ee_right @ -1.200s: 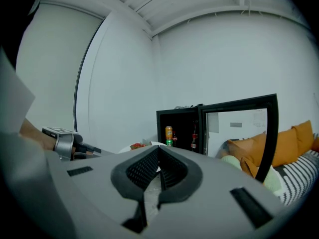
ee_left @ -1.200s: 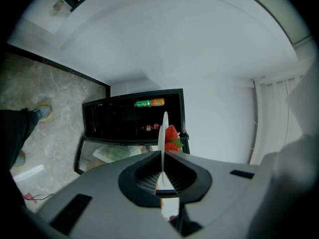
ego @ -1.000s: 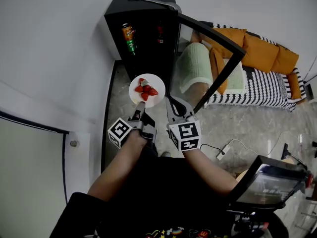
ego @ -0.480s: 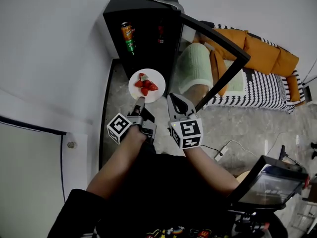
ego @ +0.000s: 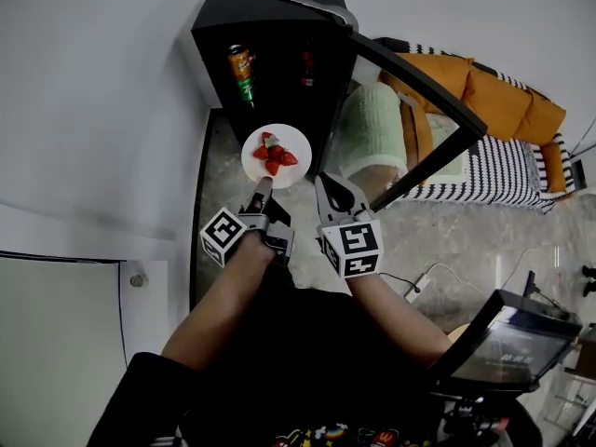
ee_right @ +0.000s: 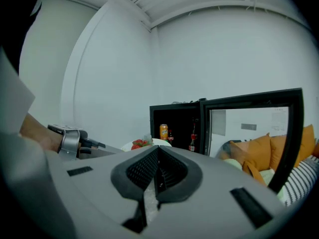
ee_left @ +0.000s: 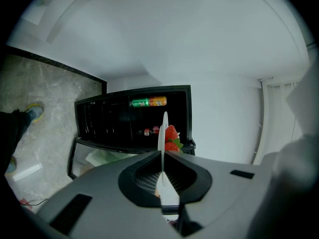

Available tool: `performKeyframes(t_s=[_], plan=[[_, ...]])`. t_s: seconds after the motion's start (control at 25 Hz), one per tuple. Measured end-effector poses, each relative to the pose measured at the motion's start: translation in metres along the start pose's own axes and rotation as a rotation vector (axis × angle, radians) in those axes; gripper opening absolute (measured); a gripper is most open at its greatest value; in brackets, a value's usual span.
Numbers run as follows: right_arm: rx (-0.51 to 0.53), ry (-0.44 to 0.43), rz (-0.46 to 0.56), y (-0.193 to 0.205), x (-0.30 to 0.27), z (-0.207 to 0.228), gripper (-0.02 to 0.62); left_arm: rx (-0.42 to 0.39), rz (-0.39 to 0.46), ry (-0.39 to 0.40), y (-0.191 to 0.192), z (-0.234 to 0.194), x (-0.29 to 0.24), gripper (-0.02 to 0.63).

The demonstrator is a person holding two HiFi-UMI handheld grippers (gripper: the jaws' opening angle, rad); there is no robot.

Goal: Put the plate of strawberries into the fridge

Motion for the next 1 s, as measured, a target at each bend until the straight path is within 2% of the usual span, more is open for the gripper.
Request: performKeyframes(t_s=[0.28,1.0], plan=[[-0.023,0.023,-0.021,-0.006,-0.043,0.011,0.005,0.000,-0.019,-0.024,-0.040,0.008,-0.029,0.015],[-0.112,0.158,-0.119,-0.011,-0.179,0.052,0.005,-0.018,-0.207,-0.103,-0.140,0.015,-0.147,0.015]])
Point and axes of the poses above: the fingertips, and each gripper's own axes: x backward along the fingers, z to its right, y out of its underside, the point moved 9 cm from there along x, backward along the fingers, and after that the axes turned 14 degrees about -y, right-handed, at the moved point
